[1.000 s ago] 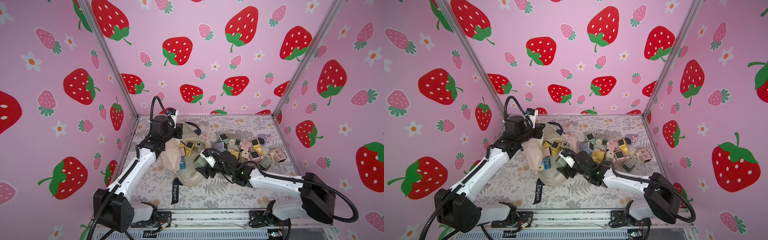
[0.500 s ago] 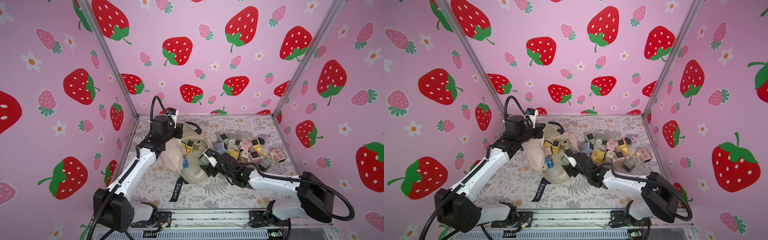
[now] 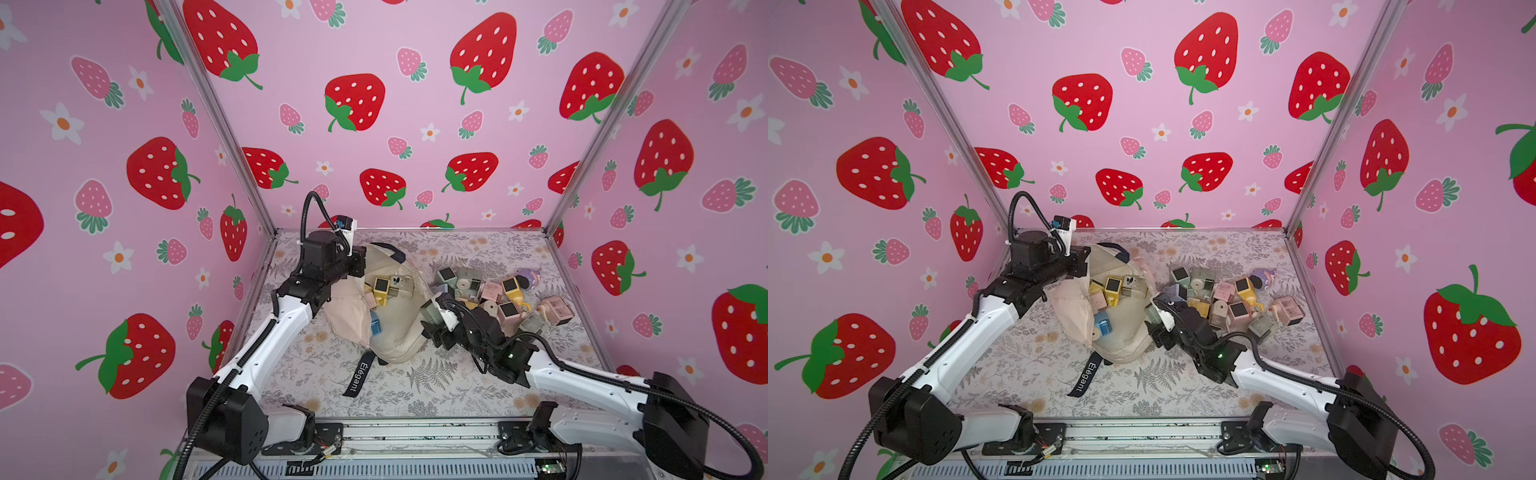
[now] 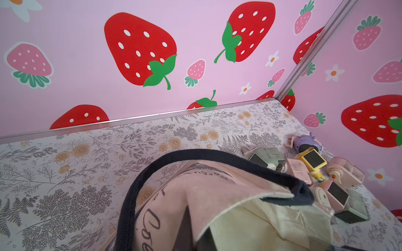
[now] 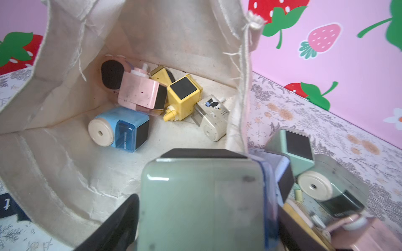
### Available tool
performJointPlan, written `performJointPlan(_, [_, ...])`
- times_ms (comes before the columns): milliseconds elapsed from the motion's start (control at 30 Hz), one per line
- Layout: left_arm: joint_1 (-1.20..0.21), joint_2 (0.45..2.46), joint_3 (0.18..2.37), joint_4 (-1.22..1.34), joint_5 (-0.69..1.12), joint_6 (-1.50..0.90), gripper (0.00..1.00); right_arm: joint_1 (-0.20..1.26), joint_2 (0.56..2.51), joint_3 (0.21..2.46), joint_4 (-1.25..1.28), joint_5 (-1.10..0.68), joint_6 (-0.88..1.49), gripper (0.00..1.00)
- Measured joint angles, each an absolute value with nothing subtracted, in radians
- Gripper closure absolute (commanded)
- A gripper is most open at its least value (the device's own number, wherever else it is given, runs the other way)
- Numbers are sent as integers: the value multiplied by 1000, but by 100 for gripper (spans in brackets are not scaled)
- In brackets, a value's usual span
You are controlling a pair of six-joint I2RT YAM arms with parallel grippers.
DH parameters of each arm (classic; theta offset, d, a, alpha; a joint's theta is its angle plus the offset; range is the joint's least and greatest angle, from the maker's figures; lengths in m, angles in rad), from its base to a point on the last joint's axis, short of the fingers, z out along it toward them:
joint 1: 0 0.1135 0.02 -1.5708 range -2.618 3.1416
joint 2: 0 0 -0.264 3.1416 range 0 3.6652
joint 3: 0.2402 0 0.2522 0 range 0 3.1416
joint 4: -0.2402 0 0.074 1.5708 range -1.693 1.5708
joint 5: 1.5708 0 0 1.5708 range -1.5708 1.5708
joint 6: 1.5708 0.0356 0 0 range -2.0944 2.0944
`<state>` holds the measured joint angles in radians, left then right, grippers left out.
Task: Take out the pencil sharpeners from the tote bags
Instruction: Place the pencil sharpener at the center of the board.
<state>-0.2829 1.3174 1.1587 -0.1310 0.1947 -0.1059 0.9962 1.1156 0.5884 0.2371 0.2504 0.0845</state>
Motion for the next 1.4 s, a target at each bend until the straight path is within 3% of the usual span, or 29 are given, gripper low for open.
performJointPlan(567, [-283,1317,1159,-131,195,-106,100,965,742,512,-71,676,216,45])
performJointPlan(867, [-283,1317,1159,-131,195,-107,100,801,549,469,-262,936,336,52])
performJointPlan(1167, [-283,1317,1159,-131,195,-107,100,722,540,432,-275,872,384,51])
performJointPlan(1400, [-283,1317,1160,-131,195,-108,100,712,879,461,-142,554,340,49])
